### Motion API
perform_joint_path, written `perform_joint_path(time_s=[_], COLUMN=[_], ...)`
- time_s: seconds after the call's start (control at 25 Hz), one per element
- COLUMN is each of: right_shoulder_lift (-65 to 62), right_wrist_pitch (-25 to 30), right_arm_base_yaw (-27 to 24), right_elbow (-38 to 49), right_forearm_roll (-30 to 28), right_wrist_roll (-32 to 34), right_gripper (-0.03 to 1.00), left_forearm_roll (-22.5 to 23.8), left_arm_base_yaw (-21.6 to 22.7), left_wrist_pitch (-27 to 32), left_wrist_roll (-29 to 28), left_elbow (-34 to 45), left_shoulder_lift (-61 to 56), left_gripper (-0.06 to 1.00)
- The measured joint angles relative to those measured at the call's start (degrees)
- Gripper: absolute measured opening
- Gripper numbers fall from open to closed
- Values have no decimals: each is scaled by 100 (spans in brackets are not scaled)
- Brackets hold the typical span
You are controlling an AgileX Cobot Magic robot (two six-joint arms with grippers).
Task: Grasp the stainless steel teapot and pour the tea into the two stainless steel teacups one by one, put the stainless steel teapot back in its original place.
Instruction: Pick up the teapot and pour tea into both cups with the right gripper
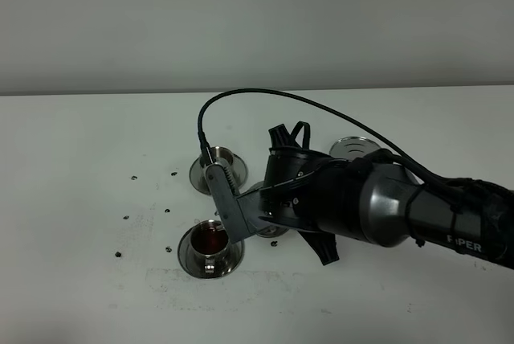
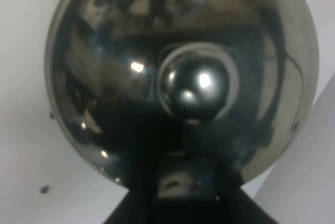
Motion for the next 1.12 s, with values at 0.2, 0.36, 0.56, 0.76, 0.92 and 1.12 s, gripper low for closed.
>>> perform_joint_path(time_s=[0.2, 0.36, 0.56, 0.76, 0.92, 1.12], right_shoulder_lift=[0, -84, -486, -856, -942, -942], right_wrist_pitch=[132, 281, 390, 361, 172, -193], right_arm_base_yaw=[-18, -23, -73, -400, -674, -778], right_elbow=[-226, -377, -392, -321, 0, 428], right_forearm_roll=[104, 510, 1490, 2594, 3105, 3546], right_wrist_roll=[318, 391, 1004, 2483, 3108, 3225], right_gripper=[19, 19, 19, 19, 19, 19], left_forearm_roll=[0, 0, 0, 0, 0, 0], left_arm_base_yaw=[0, 0, 0, 0, 0, 0], left_wrist_pitch=[0, 0, 0, 0, 0, 0], left_wrist_roll=[0, 0, 0, 5, 5, 5], left_elbow=[0, 0, 0, 0, 0, 0], left_shoulder_lift=[0, 0, 0, 0, 0, 0], left_gripper=[37, 37, 37, 37, 37, 37])
